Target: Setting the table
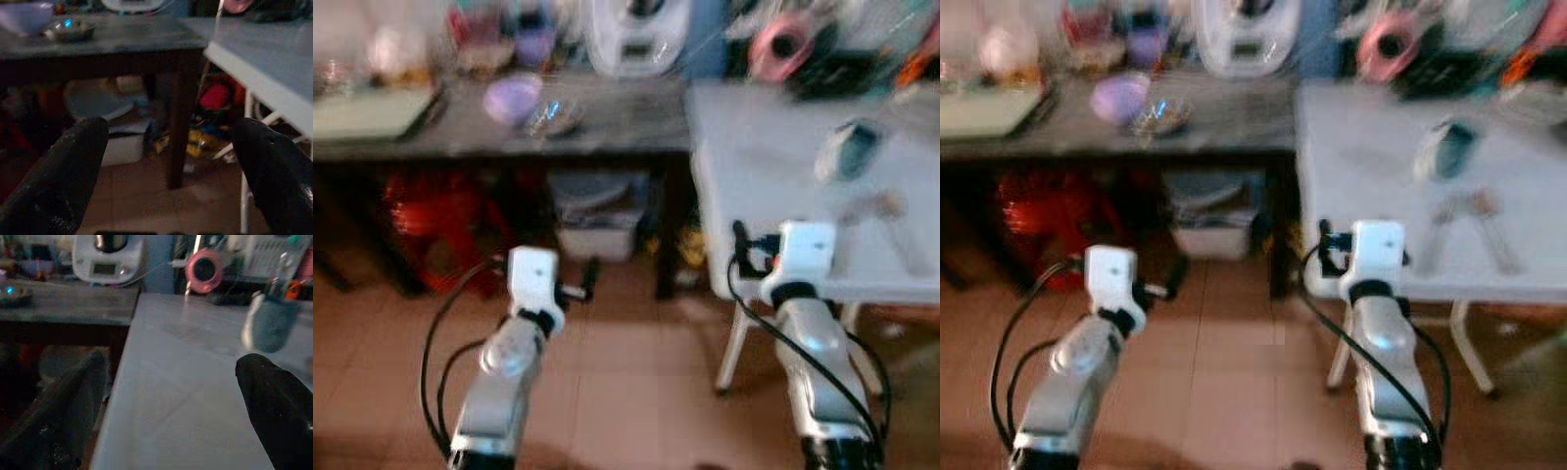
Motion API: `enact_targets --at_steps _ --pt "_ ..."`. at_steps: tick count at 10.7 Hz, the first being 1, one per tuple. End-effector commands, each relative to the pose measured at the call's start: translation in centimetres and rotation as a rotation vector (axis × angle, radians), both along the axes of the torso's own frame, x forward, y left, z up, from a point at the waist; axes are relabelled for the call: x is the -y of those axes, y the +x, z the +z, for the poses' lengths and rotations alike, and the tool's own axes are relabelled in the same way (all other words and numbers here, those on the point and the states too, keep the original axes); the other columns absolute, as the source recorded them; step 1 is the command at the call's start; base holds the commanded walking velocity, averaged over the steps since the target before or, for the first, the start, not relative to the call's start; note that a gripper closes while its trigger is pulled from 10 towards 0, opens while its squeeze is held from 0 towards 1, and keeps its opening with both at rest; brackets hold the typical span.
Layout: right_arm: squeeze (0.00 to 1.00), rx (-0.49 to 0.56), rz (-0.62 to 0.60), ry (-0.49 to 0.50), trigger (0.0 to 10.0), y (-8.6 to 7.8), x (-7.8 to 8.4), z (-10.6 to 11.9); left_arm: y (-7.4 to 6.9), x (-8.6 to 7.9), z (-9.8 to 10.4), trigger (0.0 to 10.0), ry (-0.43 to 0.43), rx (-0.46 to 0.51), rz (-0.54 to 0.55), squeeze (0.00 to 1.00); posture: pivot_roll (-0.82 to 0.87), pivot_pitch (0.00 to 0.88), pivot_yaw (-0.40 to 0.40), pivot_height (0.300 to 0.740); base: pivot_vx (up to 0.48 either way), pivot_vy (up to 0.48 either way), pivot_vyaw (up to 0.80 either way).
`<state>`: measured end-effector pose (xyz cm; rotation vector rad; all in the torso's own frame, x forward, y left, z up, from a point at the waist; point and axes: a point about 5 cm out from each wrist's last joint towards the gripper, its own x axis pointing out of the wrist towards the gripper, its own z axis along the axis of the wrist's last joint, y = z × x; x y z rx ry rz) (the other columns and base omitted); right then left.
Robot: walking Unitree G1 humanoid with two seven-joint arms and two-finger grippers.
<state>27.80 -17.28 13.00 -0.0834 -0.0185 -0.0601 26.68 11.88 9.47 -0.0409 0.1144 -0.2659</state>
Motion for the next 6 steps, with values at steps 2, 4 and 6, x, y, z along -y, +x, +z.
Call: enact_targets --at_steps 2,4,6 --pt "0.00 -0.010 0.040 0.039 10.0 0.11 -1.01 0.03 -0.06 -0.64 -0.08 10.0 0.016 -0.006 0.024 0.00 -0.04 0.000 0.057 0.740 0.307 -0.368 0.00" --pt "0.00 0.000 0.049 0.053 10.0 0.10 -1.08 0.14 -0.20 -0.67 -0.16 10.0 0.012 -0.007 0.022 0.00 -0.04 0.000 0.058 0.740 0.345 -0.328 0.00" --pt "0.00 0.009 0.056 0.060 10.0 0.12 -1.15 0.28 -0.23 -0.73 -0.04 10.0 -0.004 0.004 0.027 0.00 -0.04 0.000 0.058 0.740 0.373 -0.298 0.00"
